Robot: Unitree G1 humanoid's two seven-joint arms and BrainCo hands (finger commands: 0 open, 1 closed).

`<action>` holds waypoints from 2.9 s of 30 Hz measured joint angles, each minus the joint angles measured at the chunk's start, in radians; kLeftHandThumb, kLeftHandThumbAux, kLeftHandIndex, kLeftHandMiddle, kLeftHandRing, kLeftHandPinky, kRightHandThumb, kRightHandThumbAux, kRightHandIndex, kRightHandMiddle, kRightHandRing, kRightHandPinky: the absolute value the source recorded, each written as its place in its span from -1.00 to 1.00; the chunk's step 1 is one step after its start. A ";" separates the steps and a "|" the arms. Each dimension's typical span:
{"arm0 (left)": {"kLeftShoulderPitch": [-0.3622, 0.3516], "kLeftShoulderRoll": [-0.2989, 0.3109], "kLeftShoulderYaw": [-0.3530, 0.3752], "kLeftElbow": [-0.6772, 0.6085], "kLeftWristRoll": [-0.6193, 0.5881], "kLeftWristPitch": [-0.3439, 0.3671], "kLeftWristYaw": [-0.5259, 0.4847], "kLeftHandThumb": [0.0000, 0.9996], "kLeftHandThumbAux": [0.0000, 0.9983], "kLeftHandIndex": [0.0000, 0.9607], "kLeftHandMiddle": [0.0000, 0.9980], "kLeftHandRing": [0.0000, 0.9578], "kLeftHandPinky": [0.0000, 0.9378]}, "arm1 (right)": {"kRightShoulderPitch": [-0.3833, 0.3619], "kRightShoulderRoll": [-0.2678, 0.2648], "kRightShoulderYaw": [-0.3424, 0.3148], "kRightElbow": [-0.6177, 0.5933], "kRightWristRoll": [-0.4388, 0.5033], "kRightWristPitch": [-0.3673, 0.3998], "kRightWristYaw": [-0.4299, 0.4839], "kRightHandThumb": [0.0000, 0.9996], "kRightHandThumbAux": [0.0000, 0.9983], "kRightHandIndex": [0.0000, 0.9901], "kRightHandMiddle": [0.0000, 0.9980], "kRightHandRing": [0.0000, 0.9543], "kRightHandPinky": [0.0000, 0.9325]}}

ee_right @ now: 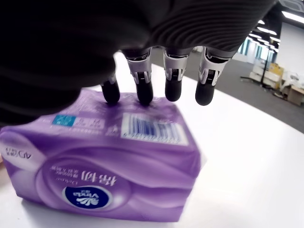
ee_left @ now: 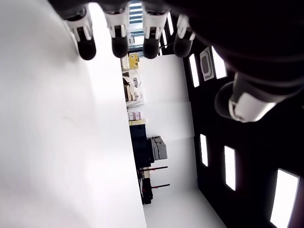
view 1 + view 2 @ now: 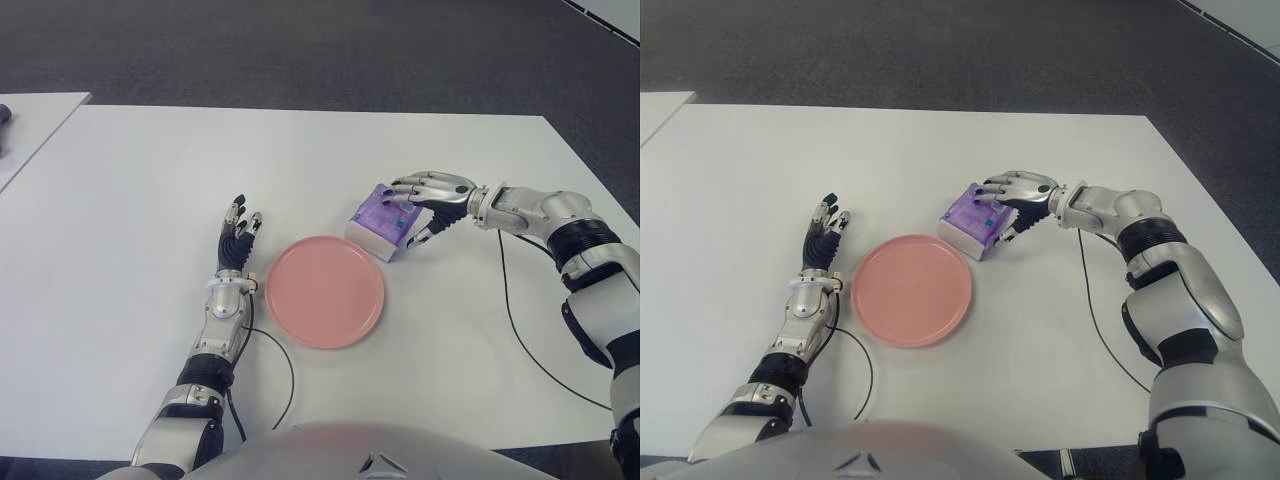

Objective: Put the tissue paper into the plate.

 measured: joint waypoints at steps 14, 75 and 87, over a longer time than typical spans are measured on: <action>0.001 -0.001 0.000 0.001 0.001 -0.004 0.006 -1.00 -0.12 -1.00 -1.00 -1.00 -1.00 | -0.030 0.012 0.022 0.024 0.000 -0.026 0.013 -0.28 -0.34 -1.00 -1.00 -1.00 -1.00; -0.004 -0.021 0.001 0.042 0.005 -0.047 0.038 -1.00 -0.10 -1.00 -1.00 -1.00 -1.00 | 0.114 0.228 0.260 0.202 -0.178 0.472 -0.905 0.68 0.35 -0.19 0.08 0.32 0.34; 0.002 -0.019 0.000 0.034 0.001 -0.048 0.038 -1.00 -0.09 -1.00 -1.00 -1.00 -1.00 | 0.123 0.238 0.265 0.232 -0.168 0.490 -0.966 0.69 0.36 -0.17 0.06 0.34 0.29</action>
